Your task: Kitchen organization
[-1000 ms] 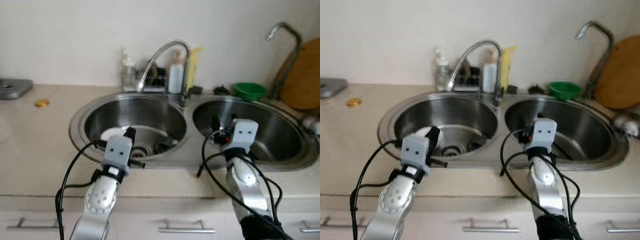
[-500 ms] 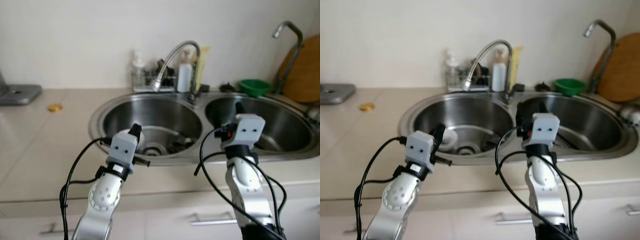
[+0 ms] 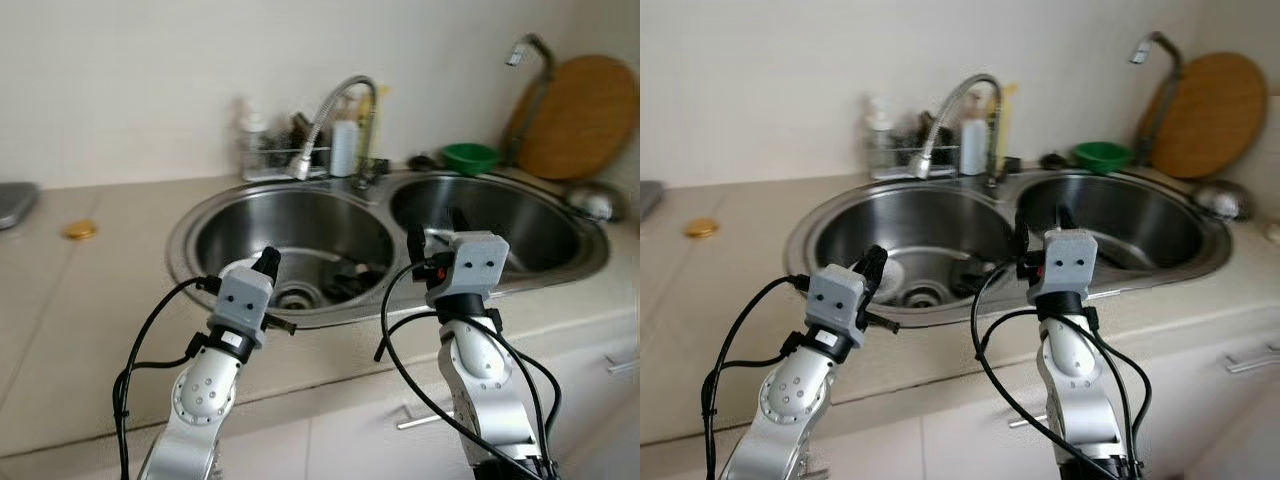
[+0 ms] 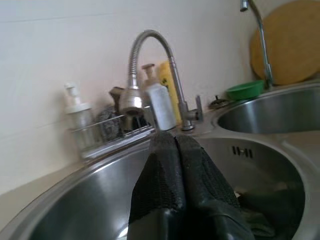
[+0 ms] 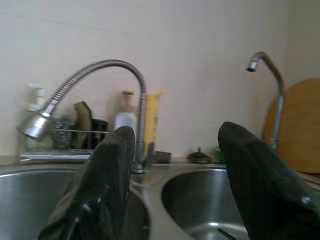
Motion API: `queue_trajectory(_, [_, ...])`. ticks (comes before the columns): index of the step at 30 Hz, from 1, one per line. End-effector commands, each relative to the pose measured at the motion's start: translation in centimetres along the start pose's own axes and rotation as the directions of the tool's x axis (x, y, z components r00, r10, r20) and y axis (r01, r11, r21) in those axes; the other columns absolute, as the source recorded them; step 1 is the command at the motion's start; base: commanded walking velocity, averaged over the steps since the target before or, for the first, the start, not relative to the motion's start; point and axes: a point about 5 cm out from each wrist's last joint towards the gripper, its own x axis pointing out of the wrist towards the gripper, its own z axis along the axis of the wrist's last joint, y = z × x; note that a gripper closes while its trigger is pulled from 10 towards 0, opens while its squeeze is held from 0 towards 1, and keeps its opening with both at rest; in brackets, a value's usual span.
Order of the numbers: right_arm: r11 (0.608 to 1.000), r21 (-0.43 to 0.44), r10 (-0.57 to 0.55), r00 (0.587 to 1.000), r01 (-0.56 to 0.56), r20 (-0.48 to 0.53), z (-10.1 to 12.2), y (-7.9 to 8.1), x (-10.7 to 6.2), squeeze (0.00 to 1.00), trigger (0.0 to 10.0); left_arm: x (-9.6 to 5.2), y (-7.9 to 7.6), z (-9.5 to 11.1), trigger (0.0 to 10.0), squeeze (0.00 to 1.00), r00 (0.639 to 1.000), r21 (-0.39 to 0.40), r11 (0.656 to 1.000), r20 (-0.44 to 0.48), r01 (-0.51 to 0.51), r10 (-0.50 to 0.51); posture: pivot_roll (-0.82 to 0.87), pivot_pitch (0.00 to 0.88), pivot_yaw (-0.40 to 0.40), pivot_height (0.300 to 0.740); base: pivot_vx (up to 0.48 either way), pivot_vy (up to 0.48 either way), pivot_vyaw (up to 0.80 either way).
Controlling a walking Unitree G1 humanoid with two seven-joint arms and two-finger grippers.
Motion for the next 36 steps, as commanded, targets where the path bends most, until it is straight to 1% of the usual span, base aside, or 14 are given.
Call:
queue_trajectory(1, [0.999, -0.019, -0.03, 0.999, 0.03, 0.012, 0.4, -0.6, -0.1, 0.0, 10.0, 0.2, -0.4, 0.4, 10.0, 0.0, 1.0, -0.016, 1.0, 0.024, 0.013, -0.013, 0.04, 0.0, -0.017, 0.74, 0.0, 0.0, -0.8])
queue_trajectory(3, [0.999, -0.024, -0.037, 0.999, 0.038, 0.013, 0.4, -0.7, -0.2, 0.0, 10.0, 0.2, -0.4, 0.3, 10.0, 0.0, 1.0, -0.02, 1.0, 0.025, 0.012, -0.012, 0.03, 0.0, -0.015, 0.74, 0.0, 0.0, -0.8])
queue_trajectory(6, [0.998, -0.028, -0.047, 0.999, 0.047, 0.008, 0.3, -0.9, -0.3, 0.0, 10.0, 0.3, -0.5, 0.3, 10.0, 0.0, 0.999, 0.004, 1.0, 0.018, 0.027, -0.027, 0.03, 0.0, -0.014, 0.74, 0.0, 0.0, -0.8])
queue_trajectory(10, [0.998, -0.032, -0.048, 0.999, 0.049, 0.01, 0.4, -0.7, -0.3, 0.0, 10.0, 0.2, -0.6, 0.4, 10.0, 0.0, 0.999, 0.01, 0.999, 0.027, 0.035, -0.035, 0.04, 0.0, -0.015, 0.74, 0.0, 0.0, -0.8])
queue_trajectory(11, [0.998, -0.032, -0.048, 0.999, 0.049, 0.01, 0.4, -0.7, -0.3, 0.0, 10.0, 0.2, -0.6, 0.4, 10.0, 0.0, 0.999, 0.01, 0.999, 0.027, 0.035, -0.035, 0.04, 0.0, -0.015, 0.74, 0.0, 0.0, -0.8])
queue_trajectory(12, [0.998, -0.031, -0.049, 0.999, 0.049, 0.011, 0.4, -0.7, -0.2, 0.0, 10.0, 0.2, -0.5, 0.4, 10.0, 0.0, 0.999, -0.007, 1.0, 0.031, 0.021, -0.021, 0.04, 0.0, -0.015, 0.74, 0.0, 0.0, -0.8])
queue_trajectory(15, [0.998, -0.031, -0.049, 0.999, 0.049, 0.011, 0.4, -0.6, -0.2, 0.0, 10.0, 0.2, -0.5, 0.4, 10.0, 0.0, 0.999, 0.001, 1.0, 0.027, 0.022, -0.022, 0.04, 0.0, -0.015, 0.74, 0.0, 0.0, -0.8])
queue_trajectory(16, [0.998, -0.031, -0.049, 0.999, 0.049, 0.012, 0.4, -0.6, -0.2, 0.0, 10.0, 0.2, -0.5, 0.5, 10.0, 0.0, 0.999, -0.008, 1.0, 0.036, 0.02, -0.019, 0.04, 0.0, -0.018, 0.74, 0.0, 0.0, -0.8])
queue_trajectory(19, [0.998, -0.032, -0.049, 0.999, 0.05, 0.009, 0.3, -0.6, -0.2, 0.0, 10.0, 0.1, -0.5, 0.5, 10.0, 0.0, 0.999, -0.007, 1.0, 0.038, 0.025, -0.024, 0.04, 0.0, -0.018, 0.74, 0.0, 0.0, -0.8])
queue_trajectory(21, [0.998, -0.034, -0.05, 0.999, 0.05, 0.007, 0.3, -0.6, -0.2, 0.0, 10.0, 0.0, -0.6, 0.7, 10.0, 0.0, 0.998, -0.011, 0.999, 0.058, 0.033, -0.032, 0.04, 0.0, -0.017, 0.74, 0.0, 0.0, -0.8])
queue_trajectory(26, [0.997, -0.04, -0.064, 0.998, 0.064, 0.004, 0.2, -0.8, -0.4, 0.0, 10.0, 0.0, -0.8, 0.6, 10.0, 0.0, 0.997, -0.002, 0.999, 0.046, 0.054, -0.054, 0.03, 0.0, -0.014, 0.74, 0.0, 0.0, -0.8])
queue_trajectory(33, [0.994, -0.069, -0.092, 0.996, 0.09, -0.02, -0.2, -1.4, -0.7, 0.0, 10.0, -0.1, -1.1, 0.3, 10.0, 0.0, 0.997, -0.002, 0.998, 0.039, 0.067, -0.067, 0.03, 0.0, -0.009, 0.74, 0.0, -0.48, -0.8])
queue_trajectory(36, [0.99, -0.09, -0.109, 0.993, 0.105, -0.044, -0.6, -1.6, -0.9, 0.0, 10.0, -0.1, -1.1, 0.2, 10.0, 0.0, 0.997, -0.013, 0.998, 0.036, 0.066, -0.066, 0.03, 0.0, -0.007, 0.74, 0.0, 0.0, -0.8])
